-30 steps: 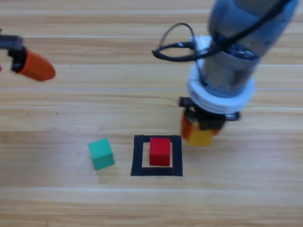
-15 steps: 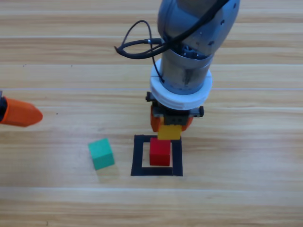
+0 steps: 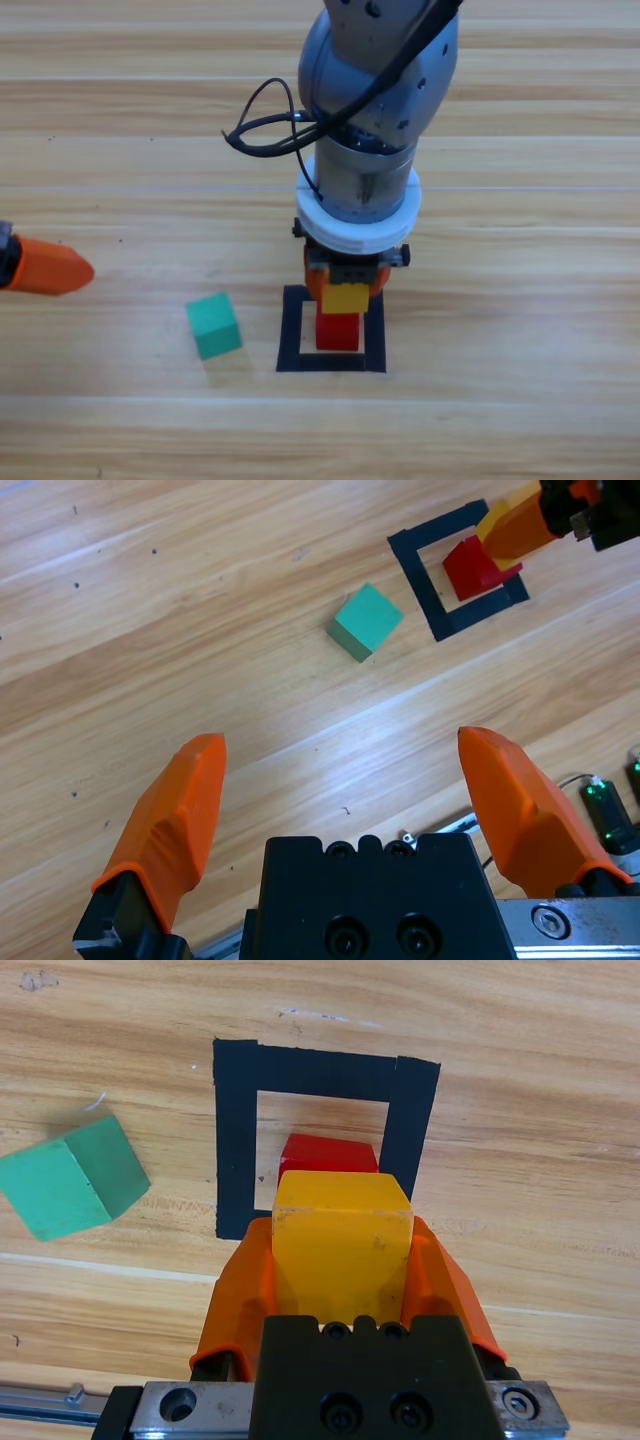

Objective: Stack the blocks in the rectangular block: red at the bottom, yellow in the middle, green on top

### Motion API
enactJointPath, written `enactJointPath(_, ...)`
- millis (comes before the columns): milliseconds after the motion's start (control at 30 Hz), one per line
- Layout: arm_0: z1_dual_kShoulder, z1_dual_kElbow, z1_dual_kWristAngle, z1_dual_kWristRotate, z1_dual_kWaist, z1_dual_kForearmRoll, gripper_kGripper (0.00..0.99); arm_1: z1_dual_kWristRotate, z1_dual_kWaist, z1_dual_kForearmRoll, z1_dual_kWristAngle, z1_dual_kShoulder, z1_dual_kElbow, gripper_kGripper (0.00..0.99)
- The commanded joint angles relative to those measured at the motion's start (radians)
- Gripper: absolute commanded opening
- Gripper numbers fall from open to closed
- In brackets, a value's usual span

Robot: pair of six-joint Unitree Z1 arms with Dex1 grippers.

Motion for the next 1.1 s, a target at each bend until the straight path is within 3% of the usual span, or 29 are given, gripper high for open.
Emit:
enactJointPath(33,0.002,0.031,-0.014,0.001,0.014,-0.034,0.99,0.011,0.032,0.015,-0.021,0.077,-0.019,0.0)
enactJointPath(800,0.016,0.028,-0.014,0.001,0.014,-0.038,0.99,0.01,0.034,0.027,-0.019,0.12,-0.047,0.029)
enactJointPath(867,0.016,0.028,-0.014,0.001,0.016,-0.038,0.99,0.006,0.034,0.03,-0.019,0.115,-0.047,0.29)
enactJointPath(900,0.016,0.028,-0.014,0.001,0.016,-0.04,0.99,0.01,0.034,0.04,-0.024,0.114,-0.05,0.341)
enactJointPath(933,0.019,0.028,-0.014,0.001,0.016,-0.041,0.99,0.003,0.034,0.044,-0.025,0.111,-0.058,0.456)
enactJointPath(967,0.02,0.028,-0.014,0.002,0.014,-0.041,0.99,0.0,0.034,0.047,-0.027,0.108,-0.062,0.643)
enactJointPath(1000,0.02,0.027,-0.014,0.002,0.014,-0.043,0.99,-0.006,0.034,0.056,-0.039,0.1,-0.072,0.945)
enactJointPath(1033,0.02,0.027,-0.016,0.002,0.016,-0.043,0.99,-0.009,0.034,0.06,-0.045,0.092,-0.076,0.99)
enactJointPath(1100,0.022,0.027,-0.014,0.002,0.014,-0.046,0.99,-0.018,0.043,0.061,-0.053,0.069,-0.084,0.99)
